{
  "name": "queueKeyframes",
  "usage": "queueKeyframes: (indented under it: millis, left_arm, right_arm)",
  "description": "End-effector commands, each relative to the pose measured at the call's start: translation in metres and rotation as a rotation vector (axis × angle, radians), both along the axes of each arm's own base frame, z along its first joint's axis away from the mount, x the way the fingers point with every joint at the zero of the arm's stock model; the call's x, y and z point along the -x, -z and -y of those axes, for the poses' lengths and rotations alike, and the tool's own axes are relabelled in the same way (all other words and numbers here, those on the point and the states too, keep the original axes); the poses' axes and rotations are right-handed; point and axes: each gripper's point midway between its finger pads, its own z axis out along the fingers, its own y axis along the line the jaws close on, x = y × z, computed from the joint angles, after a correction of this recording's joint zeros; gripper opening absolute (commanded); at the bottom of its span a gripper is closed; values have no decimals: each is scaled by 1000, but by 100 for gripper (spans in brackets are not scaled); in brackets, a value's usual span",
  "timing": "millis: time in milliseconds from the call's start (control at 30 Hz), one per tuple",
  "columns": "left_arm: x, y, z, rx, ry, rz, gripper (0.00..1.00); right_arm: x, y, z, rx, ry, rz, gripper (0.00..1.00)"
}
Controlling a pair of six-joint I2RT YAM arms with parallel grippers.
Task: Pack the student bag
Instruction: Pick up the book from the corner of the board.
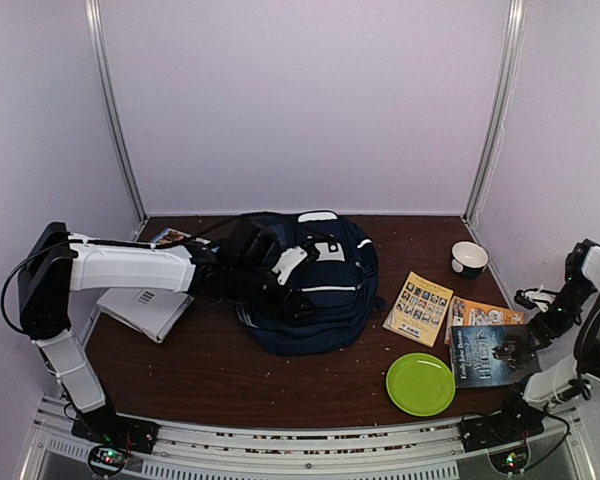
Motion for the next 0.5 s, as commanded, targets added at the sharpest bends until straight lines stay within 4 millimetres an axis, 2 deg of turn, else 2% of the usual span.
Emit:
queueKeyframes:
  millis: [0, 233, 300, 367, 467]
  left_arm:
    - [0, -3, 5, 13, 5, 40, 66]
    - [5, -7, 14, 23, 21, 27, 66]
    - [5, -10, 18, 23, 26, 28, 66]
    - [6, -11, 20, 15, 29, 23, 66]
    - [7, -13, 23, 2, 38, 20, 66]
  right_arm:
    - [0, 7, 2, -49, -20, -6, 69]
    - [-11, 20, 1, -134, -19, -15, 80]
    - [-15, 25, 0, -166, -20, -18, 86]
    - [-19, 31, 0, -192, -9, -27, 99]
    - [-19, 39, 1, -217, -2, -51, 100]
